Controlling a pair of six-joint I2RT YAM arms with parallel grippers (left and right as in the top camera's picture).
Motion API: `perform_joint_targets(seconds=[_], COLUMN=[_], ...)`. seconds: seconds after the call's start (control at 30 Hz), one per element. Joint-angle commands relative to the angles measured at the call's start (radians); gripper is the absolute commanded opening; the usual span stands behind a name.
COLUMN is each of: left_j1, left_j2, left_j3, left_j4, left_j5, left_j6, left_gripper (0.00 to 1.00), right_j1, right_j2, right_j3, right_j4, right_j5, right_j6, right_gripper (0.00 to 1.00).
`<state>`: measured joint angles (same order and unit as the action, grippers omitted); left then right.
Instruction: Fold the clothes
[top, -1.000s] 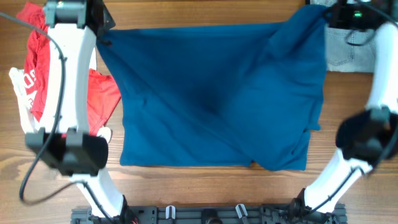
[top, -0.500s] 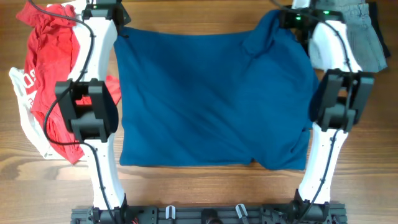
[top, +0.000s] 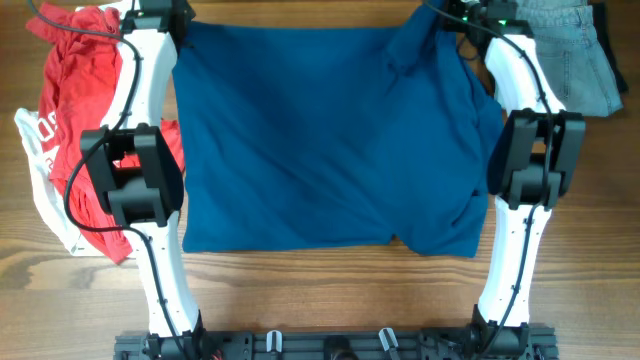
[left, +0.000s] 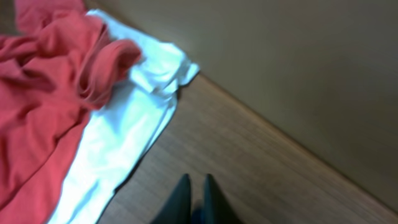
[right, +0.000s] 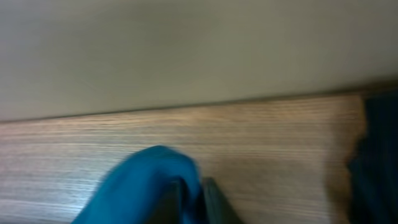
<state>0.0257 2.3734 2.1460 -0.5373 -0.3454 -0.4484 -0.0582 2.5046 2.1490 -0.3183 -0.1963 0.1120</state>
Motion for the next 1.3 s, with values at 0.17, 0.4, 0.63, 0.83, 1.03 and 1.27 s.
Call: perform_joint_targets(seconds=[0.17, 0.4, 0.63, 0.83, 1.03, 1.27], left_j1=[0.01, 0.027, 0.075, 0.13, 0.147, 0.147], left_j2=[0.003, -0.042, -0.159, -0.203, -0.2, -0.2], left_j3=[0.001, 0.001, 0.001, 0.001, 0.001, 0.001], left_j4=[-0.143, -0.251, -0.46, -0.562, -0.597, -0.601], left_j5=[-0.011, 0.058, 0.133, 0.181, 0.196, 0.196], left_j6=[0.052, 0.047, -0.035, -0.035, -0.031, -0.031], left_gripper=[0.81, 1.0, 1.0, 0.99, 0.98, 0.98], right_j1=[-0.012, 0.05, 0.186, 0.25, 0.253, 0.26], right_j2=[-0.046, -0.133, -0.122, -0.085, -0.053, -0.019], right_j3=[0.005, 0.005, 0.004, 0.003, 0.002, 0.002], right_j4=[-0.085, -0.212, -0.306, -0.348, -0.379, -0.413], right_j5=[-0.035, -0.118, 0.045, 0.16, 0.198, 0.198], right_j6=[-0.055, -0.145, -0.265, -0.348, -0.401, -0.473], right_gripper=[0.85, 0.85, 0.85, 0.79, 0.73, 0.64])
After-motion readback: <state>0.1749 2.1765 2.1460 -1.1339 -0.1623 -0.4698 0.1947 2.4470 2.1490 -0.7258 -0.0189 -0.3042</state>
